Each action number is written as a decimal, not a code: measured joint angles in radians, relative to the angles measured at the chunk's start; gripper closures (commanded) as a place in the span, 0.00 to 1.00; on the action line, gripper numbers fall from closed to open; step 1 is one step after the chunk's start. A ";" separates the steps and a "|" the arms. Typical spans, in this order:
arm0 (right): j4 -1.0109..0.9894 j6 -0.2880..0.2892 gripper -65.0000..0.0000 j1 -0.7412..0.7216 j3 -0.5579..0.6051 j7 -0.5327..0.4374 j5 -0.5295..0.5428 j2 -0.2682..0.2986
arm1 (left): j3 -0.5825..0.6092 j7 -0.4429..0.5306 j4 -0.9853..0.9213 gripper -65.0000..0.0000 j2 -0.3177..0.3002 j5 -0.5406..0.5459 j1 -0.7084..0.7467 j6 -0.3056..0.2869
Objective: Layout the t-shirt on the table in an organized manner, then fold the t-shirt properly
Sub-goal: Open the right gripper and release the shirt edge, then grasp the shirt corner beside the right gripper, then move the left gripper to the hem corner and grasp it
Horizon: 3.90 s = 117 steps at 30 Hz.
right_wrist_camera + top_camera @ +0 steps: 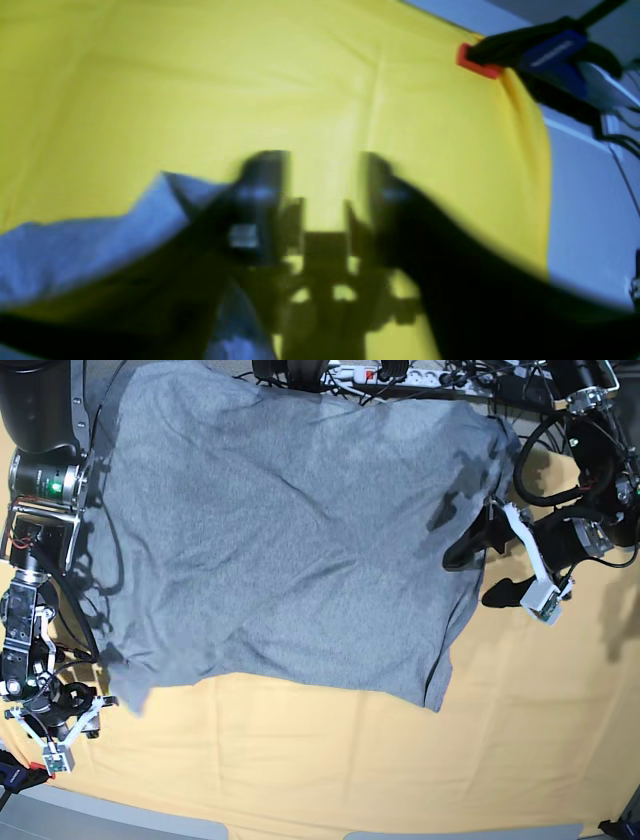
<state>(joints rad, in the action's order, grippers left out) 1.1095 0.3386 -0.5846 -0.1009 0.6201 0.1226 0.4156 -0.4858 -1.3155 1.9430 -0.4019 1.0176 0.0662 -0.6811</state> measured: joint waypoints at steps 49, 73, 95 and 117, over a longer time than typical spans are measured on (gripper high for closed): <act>0.142 0.355 0.90 0.518 -0.357 0.323 0.584 0.024 | -0.137 0.100 0.000 0.24 -0.135 -0.166 -0.014 0.132; 0.138 0.248 1.00 0.348 -0.352 0.280 0.292 0.074 | -0.137 0.120 0.000 0.24 -0.135 -0.190 -0.014 0.156; 0.138 0.233 1.00 0.350 -0.352 0.331 0.290 0.074 | 0.072 0.204 -0.647 0.24 -0.069 -0.169 -0.451 0.154; 0.138 0.249 1.00 0.351 -0.353 0.338 0.315 0.074 | 0.178 0.432 -1.296 0.24 0.103 -0.274 -0.711 0.048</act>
<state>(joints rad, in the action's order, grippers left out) 1.2480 0.5877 -0.2333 -0.4538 0.9581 0.4374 0.4900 -0.3080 -0.8833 0.6472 -0.2985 0.7433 -0.6449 -0.6334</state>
